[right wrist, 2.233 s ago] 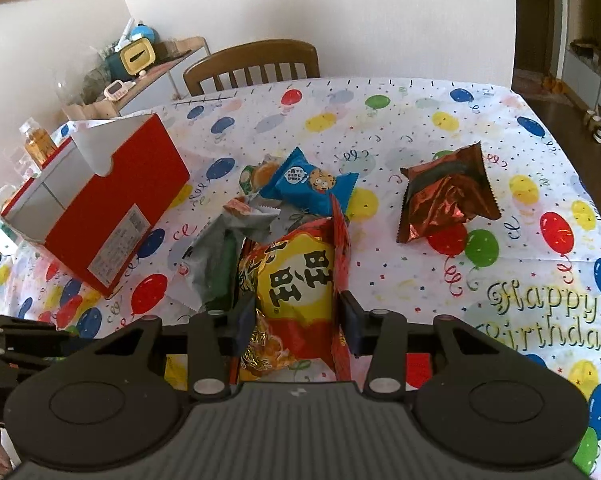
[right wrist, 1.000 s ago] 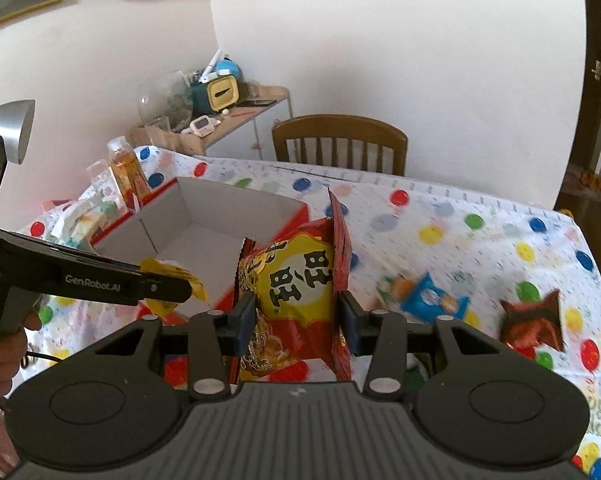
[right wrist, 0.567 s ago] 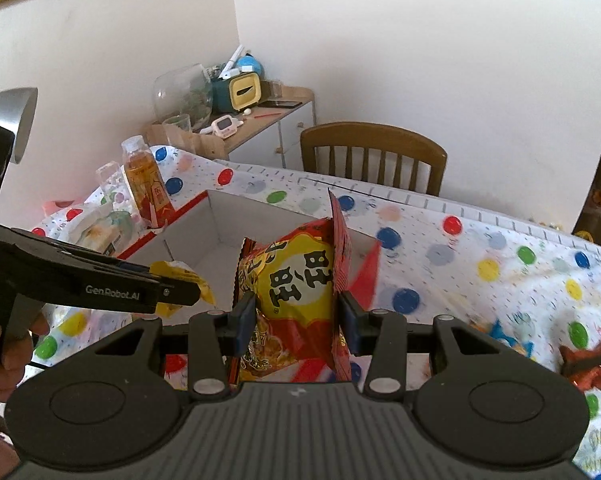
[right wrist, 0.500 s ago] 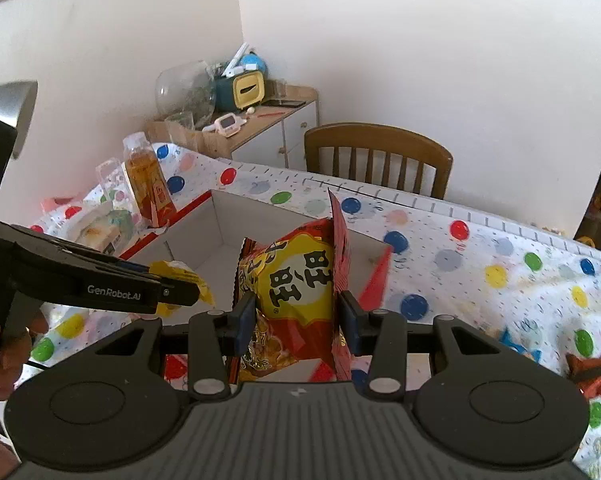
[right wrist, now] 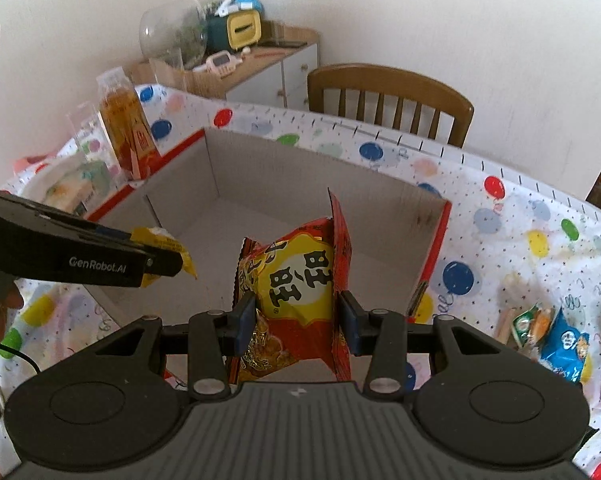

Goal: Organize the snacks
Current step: 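Carry both snacks over the red box and open both tools to drop them, then withdraw both tools from the box back toward the snack pile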

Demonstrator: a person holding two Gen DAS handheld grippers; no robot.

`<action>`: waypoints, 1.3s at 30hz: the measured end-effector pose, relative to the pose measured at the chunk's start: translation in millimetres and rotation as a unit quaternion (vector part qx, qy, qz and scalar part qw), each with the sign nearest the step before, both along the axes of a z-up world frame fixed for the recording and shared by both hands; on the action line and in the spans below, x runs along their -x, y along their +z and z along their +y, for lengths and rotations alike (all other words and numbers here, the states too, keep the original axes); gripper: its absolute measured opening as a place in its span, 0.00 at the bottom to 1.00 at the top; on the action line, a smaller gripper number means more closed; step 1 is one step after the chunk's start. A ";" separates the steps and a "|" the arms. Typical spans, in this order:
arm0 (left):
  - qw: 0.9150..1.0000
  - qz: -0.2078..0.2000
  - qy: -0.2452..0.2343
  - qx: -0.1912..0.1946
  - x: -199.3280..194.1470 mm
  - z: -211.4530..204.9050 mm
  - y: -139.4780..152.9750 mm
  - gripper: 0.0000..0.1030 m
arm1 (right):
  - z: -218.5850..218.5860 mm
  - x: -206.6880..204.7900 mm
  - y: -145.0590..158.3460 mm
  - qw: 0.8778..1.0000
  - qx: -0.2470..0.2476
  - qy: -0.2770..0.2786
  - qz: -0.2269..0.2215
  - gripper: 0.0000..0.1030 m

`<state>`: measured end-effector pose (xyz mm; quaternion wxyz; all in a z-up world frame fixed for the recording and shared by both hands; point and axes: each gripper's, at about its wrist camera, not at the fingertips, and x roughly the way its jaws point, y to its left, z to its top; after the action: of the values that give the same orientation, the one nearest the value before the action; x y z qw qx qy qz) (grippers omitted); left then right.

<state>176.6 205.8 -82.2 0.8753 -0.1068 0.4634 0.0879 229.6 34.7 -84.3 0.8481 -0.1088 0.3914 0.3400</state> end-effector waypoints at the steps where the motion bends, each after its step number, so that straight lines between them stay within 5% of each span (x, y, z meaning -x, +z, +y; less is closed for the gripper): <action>1: 1.000 0.002 -0.001 -0.001 -1.2 0.4 -2.0 0.28 | 1.9 -0.4 -2.3 1.000 0.003 0.000 0.002 0.42; 22: 0.996 0.053 -0.058 -0.029 -17.6 -8.5 -38.8 0.34 | 13.6 3.3 -23.7 0.999 0.045 -0.013 0.020 0.45; 27: 0.996 0.041 -0.065 -0.040 -16.1 -12.0 -34.1 0.56 | 9.5 5.9 -19.1 0.999 0.041 -0.025 0.014 0.51; 29: 0.996 0.033 -0.067 -0.045 -14.5 -14.8 -30.1 0.62 | 7.2 6.8 -15.9 0.999 0.038 -0.030 0.008 0.62; 39: 0.996 0.000 -0.071 -0.056 -4.2 -18.7 -9.7 0.79 | -8.7 12.7 3.7 0.999 0.019 -0.051 0.000 0.67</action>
<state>180.8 187.1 -91.9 0.8840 -0.0249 0.4640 0.0513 216.8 26.0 -80.6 0.8621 -0.1046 0.4032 0.2886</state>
